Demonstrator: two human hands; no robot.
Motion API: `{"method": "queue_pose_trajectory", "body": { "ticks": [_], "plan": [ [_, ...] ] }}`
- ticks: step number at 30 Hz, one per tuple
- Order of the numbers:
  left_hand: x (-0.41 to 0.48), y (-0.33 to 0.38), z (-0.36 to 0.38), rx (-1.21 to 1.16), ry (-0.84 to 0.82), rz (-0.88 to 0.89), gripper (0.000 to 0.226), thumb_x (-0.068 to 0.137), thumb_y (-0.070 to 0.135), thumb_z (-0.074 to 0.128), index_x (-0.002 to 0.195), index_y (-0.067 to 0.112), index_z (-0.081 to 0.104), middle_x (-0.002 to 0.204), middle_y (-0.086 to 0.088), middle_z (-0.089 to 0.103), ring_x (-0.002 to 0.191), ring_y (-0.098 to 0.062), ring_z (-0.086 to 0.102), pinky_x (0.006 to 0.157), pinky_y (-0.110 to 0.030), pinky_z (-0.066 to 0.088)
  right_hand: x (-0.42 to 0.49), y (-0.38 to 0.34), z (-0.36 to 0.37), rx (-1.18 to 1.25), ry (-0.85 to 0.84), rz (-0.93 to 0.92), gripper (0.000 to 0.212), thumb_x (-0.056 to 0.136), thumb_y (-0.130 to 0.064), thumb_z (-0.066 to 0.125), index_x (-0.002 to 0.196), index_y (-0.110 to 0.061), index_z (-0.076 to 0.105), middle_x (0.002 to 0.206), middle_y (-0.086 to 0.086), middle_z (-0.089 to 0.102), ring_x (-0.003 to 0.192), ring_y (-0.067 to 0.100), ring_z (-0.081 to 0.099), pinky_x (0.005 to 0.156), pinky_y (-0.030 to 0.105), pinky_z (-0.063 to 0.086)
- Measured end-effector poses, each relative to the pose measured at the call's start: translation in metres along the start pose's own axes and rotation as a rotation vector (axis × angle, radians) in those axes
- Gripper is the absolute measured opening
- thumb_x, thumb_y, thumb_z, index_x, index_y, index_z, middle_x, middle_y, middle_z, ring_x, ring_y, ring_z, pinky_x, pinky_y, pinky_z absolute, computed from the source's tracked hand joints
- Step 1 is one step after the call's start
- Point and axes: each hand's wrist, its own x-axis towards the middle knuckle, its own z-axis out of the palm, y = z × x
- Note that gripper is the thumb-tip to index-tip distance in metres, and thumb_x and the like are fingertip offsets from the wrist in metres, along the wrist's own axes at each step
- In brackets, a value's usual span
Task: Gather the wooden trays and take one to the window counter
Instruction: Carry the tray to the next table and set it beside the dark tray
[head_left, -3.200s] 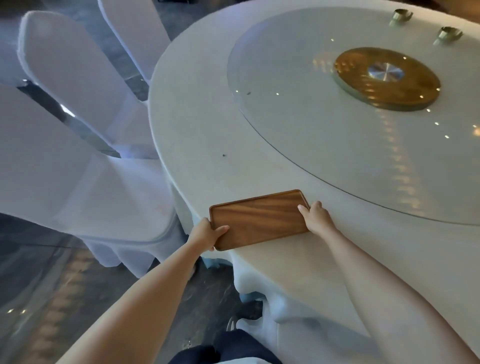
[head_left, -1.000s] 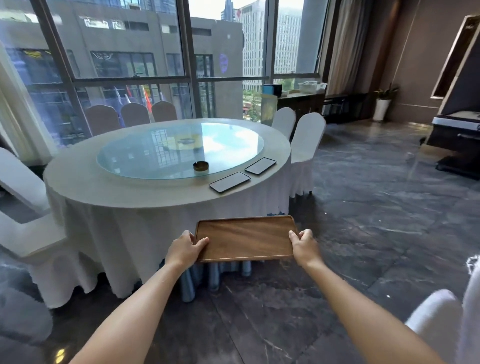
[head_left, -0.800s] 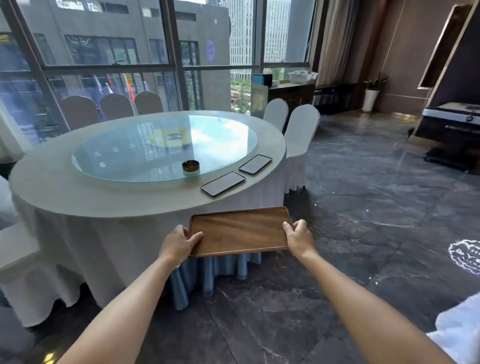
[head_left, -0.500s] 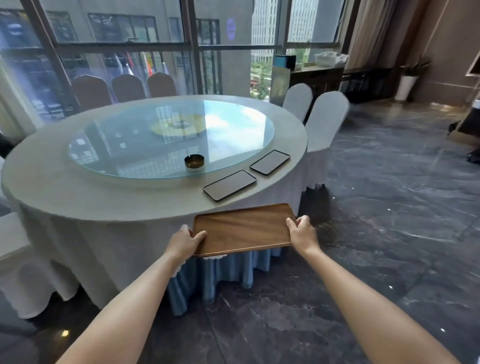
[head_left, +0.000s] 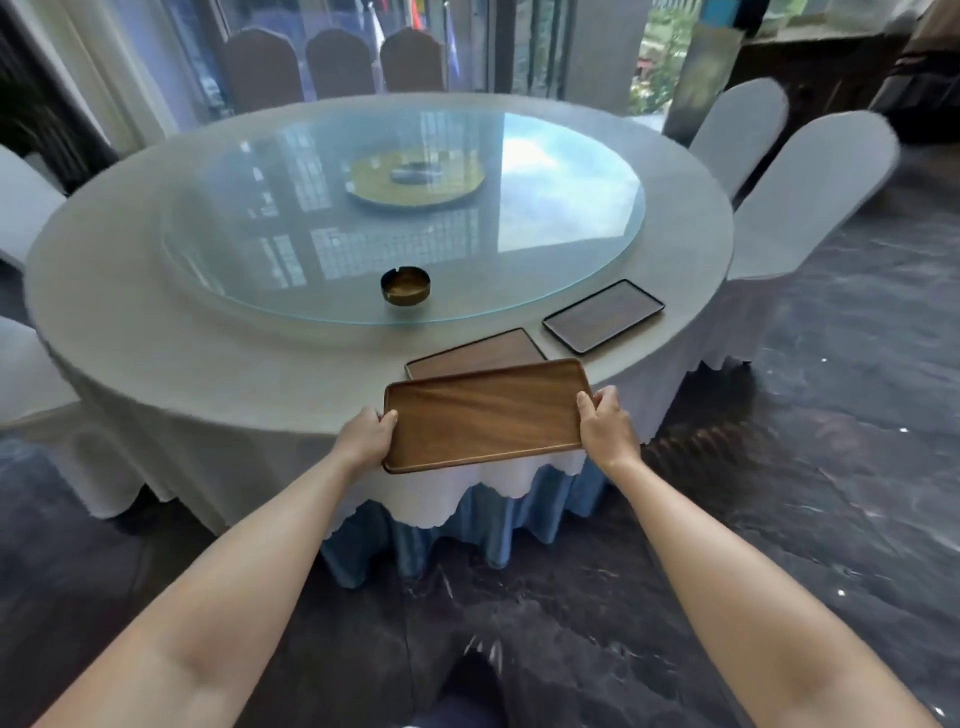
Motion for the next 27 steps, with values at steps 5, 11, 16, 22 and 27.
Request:
{"method": "queue_pose_trajectory", "body": {
  "ticks": [5,11,16,22,27],
  "plan": [
    [0.059,0.009,0.023,-0.005,-0.023,-0.074,0.043,0.099,0.031,0.029,0.111,-0.004,0.051,0.107,-0.023,0.058,0.098,-0.037,0.058,0.084,-0.041,0.047,0.074,0.0,0.015,-0.027,-0.082,-0.025,0.038,0.101,-0.03,0.026,0.117,0.001,0.041,0.1,0.017,0.052,0.084,0.024,0.045,0.072,0.034,0.034],
    [0.13,0.012,0.041,-0.071,-0.033,-0.143,0.038,0.1,0.026,0.027,0.064,0.016,0.036,0.067,-0.005,0.049,0.056,-0.016,0.046,0.051,-0.029,0.035,0.167,-0.009,0.039,-0.214,-0.185,-0.074,0.023,0.1,-0.028,0.025,0.094,-0.01,0.036,0.111,0.024,0.06,0.099,0.037,0.056,0.075,0.038,0.036],
    [0.16,0.011,0.053,-0.075,-0.068,-0.22,0.028,0.1,0.024,0.026,0.089,0.008,0.046,0.092,-0.017,0.058,0.077,-0.031,0.054,0.067,-0.033,0.043,0.222,-0.019,0.055,-0.412,-0.328,-0.126,0.023,0.101,-0.027,0.023,0.09,-0.009,0.034,0.107,0.024,0.063,0.088,0.035,0.056,0.07,0.037,0.036],
    [0.177,0.007,0.062,-0.015,-0.074,-0.303,0.041,0.1,0.026,0.025,0.109,-0.003,0.052,0.115,-0.025,0.06,0.106,-0.039,0.056,0.088,-0.04,0.044,0.256,-0.019,0.072,-0.533,-0.4,-0.164,0.024,0.101,-0.027,0.022,0.09,-0.01,0.034,0.106,0.024,0.064,0.095,0.038,0.059,0.069,0.037,0.036],
    [0.186,0.011,0.064,0.056,-0.051,-0.333,0.042,0.101,0.027,0.024,0.11,-0.003,0.051,0.116,-0.025,0.059,0.108,-0.039,0.055,0.089,-0.041,0.044,0.273,-0.017,0.076,-0.623,-0.442,-0.206,0.025,0.101,-0.026,0.021,0.096,-0.008,0.038,0.11,0.024,0.062,0.099,0.039,0.059,0.07,0.037,0.034]
  ]
}}
